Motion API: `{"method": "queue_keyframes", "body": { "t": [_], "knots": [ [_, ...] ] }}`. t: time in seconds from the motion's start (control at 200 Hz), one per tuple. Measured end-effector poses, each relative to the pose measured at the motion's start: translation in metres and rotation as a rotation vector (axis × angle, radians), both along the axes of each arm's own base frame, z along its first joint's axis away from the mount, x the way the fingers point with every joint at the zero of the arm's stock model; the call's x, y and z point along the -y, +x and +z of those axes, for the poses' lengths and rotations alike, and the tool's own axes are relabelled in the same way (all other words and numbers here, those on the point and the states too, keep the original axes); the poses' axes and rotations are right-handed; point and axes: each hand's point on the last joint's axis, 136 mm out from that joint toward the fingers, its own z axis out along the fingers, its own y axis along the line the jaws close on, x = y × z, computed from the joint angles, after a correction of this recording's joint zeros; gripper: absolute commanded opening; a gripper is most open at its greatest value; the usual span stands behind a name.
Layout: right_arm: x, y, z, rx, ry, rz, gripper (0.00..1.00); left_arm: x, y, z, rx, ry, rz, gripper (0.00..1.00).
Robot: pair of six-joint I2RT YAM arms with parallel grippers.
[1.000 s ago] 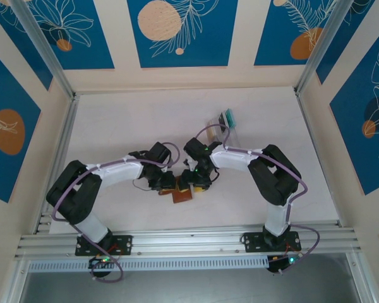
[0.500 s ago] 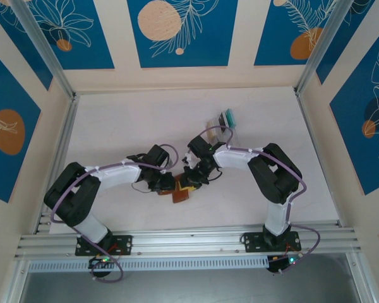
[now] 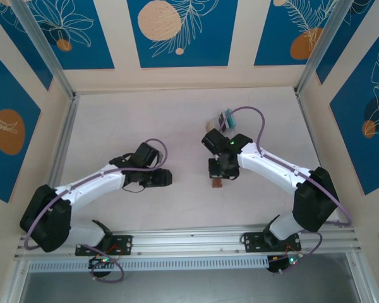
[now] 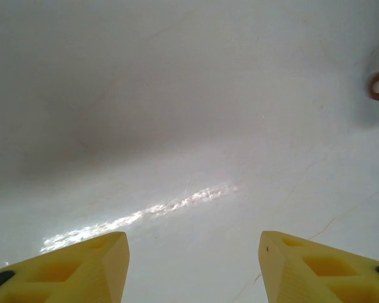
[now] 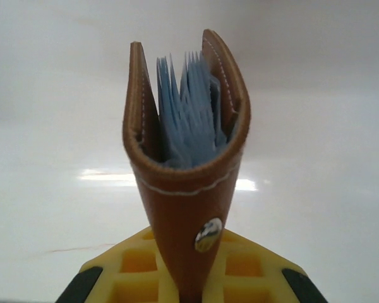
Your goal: Put the credit cards into the card holder
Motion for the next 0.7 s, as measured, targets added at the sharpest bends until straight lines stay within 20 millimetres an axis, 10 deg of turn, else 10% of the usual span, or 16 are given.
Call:
{"method": "queue_keyframes", "body": {
  "t": [0.285, 0.385, 0.695],
  "knots": [
    [0.045, -0.025, 0.007, 0.011, -0.521, -0.047, 0.00, -0.016, -0.014, -0.007, -0.011, 0.031, 0.011, 0.61],
    [0.032, -0.026, -0.003, 0.001, -0.636, -0.024, 0.01, -0.016, -0.014, -0.007, -0.009, 0.031, 0.008, 0.61],
    [-0.054, -0.030, -0.055, -0.060, -0.442, 0.105, 0.60, -0.027, -0.013, -0.011, -0.031, 0.010, 0.053, 0.62]
  ]
}}
